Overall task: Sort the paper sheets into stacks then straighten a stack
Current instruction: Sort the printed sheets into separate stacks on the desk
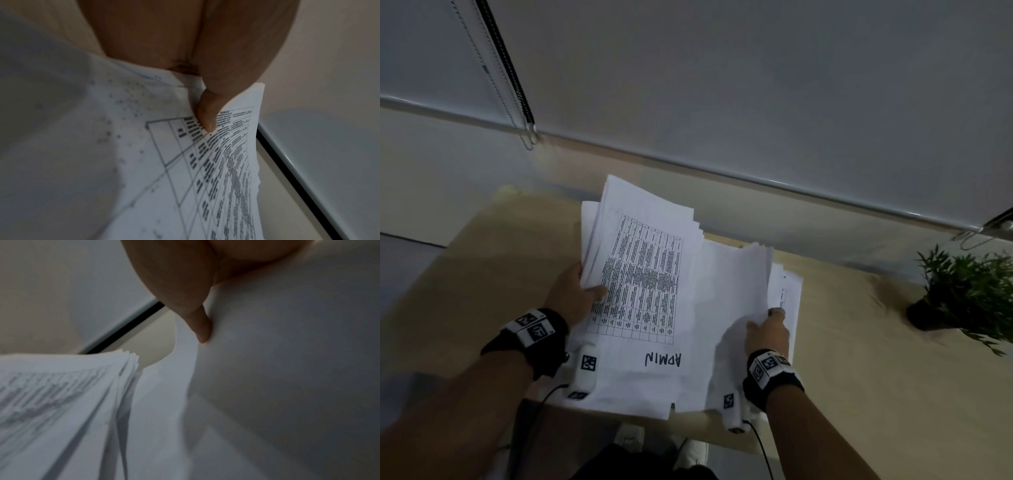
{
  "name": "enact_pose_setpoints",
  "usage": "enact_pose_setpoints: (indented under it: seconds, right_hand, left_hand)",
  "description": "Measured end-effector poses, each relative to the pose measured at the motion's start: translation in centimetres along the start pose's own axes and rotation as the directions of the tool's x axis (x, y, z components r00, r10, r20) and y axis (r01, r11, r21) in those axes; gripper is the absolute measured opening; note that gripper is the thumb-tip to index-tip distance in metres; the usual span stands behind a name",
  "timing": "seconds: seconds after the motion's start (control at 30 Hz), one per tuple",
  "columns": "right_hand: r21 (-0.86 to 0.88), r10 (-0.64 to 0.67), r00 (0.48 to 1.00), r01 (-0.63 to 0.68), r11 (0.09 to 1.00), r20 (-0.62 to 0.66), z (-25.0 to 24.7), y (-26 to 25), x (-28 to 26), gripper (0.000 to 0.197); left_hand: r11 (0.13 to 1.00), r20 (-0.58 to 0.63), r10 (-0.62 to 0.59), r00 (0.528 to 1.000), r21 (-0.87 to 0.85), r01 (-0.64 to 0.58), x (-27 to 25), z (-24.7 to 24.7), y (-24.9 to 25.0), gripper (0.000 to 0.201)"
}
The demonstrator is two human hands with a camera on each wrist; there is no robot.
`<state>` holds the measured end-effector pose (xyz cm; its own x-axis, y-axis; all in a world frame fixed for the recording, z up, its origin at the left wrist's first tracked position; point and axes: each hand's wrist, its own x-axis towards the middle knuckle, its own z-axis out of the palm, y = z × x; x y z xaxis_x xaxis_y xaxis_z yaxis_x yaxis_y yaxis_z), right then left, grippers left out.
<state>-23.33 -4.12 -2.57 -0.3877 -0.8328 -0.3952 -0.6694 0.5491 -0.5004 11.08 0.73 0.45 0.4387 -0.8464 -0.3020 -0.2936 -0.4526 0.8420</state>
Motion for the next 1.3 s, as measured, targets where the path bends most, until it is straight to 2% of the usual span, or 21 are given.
enact_pose_setpoints:
  seconds: [0.17,0.3,0.4,0.53,0.57,0.63,0.7,0.77,0.83,0.93,1.0,1.07,1.13,1.17,1.23,1.3]
  right_hand:
    - [0.064,-0.047,0.999,0.045,0.997,0.028,-2.4,0.4,-0.5,0.046]
    - [0.109,-0.146,0.985,0.156,0.982,-0.097,-7.2,0.3,-0.3,0.03]
    - [0.244,-0.161,0.964,0.212,0.947,-0.21,-11.5,-0.3,-0.2,0.033]
    - [0.389,-0.128,0.952,0.233,0.891,-0.276,-15.5,-0.3,0.6,0.039]
    - [0.458,-0.121,0.956,0.236,0.857,-0.266,-16.1,-0.4,0.8,0.038]
    - [0.598,-0.127,0.97,0.228,0.768,-0.207,-16.3,-0.8,0.6,0.022]
    - [0.67,-0.156,0.98,0.196,0.716,-0.12,-15.2,-1.1,0.3,0.01]
    - [0.642,-0.197,0.979,0.184,0.744,-0.052,-12.6,-1.5,0.1,0.011]
    - [0.55,-0.177,0.984,0.13,0.825,0.033,-9.2,-1.4,0.6,0.023]
    - [0.22,-0.07,0.969,0.017,0.975,0.236,-3.9,-1.4,0.2,0.042]
    - [-0.087,-0.111,0.954,0.141,0.986,0.278,-0.8,-1.1,-0.5,0.047]
    - [-0.234,-0.175,0.934,0.254,0.939,0.313,1.3,-1.1,-1.4,0.048]
    - [-0.232,-0.164,0.936,0.242,0.942,0.312,1.8,-1.4,-2.1,0.048]
    - [-0.219,-0.149,0.948,0.215,0.952,0.282,1.5,-1.5,-2.3,0.052]
    - [-0.164,-0.162,0.965,0.197,0.967,0.204,0.6,-1.4,-1.9,0.074]
    - [0.009,-0.202,0.965,0.203,0.979,0.167,-0.6,-1.8,-1.5,0.104]
  left_hand:
    - [1.0,0.009,-0.019,1.0,-0.017,0.019,0.0,-0.3,-0.1,0.039]
    - [0.998,0.039,-0.05,0.998,-0.04,0.051,0.3,-0.4,-0.5,0.035]
    - [0.991,0.055,-0.089,0.995,-0.095,0.094,0.8,-0.1,-1.4,0.037]
    - [0.985,0.068,-0.101,0.993,-0.136,0.109,0.8,1.0,-1.2,0.032]
    - [0.982,0.076,-0.105,0.992,-0.151,0.115,0.7,1.3,-1.0,0.028]
    - [0.975,0.108,-0.111,0.988,-0.179,0.129,0.7,2.2,-0.6,0.023]
    - [0.985,0.164,-0.097,0.982,-0.126,0.118,0.9,3.5,-0.7,0.028]
    - [0.994,0.217,-0.086,0.972,-0.051,0.099,0.6,4.8,-0.8,0.046]
    - [0.993,0.275,-0.088,0.957,-0.057,0.108,0.2,6.5,-1.3,0.051]
    - [0.992,0.258,-0.123,0.958,0.001,0.128,-0.2,8.4,-1.2,0.059]
    - [0.989,0.2,-0.127,0.972,0.102,0.108,-0.3,9.2,-0.4,0.052]
    - [0.975,0.193,-0.125,0.973,0.206,0.085,-0.2,9.9,0.3,0.055]
    - [0.953,0.169,-0.118,0.978,0.295,0.064,-0.3,9.9,0.7,0.069]
    - [0.957,0.145,-0.096,0.985,0.286,0.051,-0.3,9.6,0.9,0.071]
    - [0.971,0.117,-0.028,0.993,0.238,0.0,0.2,8.4,1.0,0.073]
    - [0.984,0.123,0.055,0.991,0.159,-0.075,0.3,6.4,1.7,0.07]
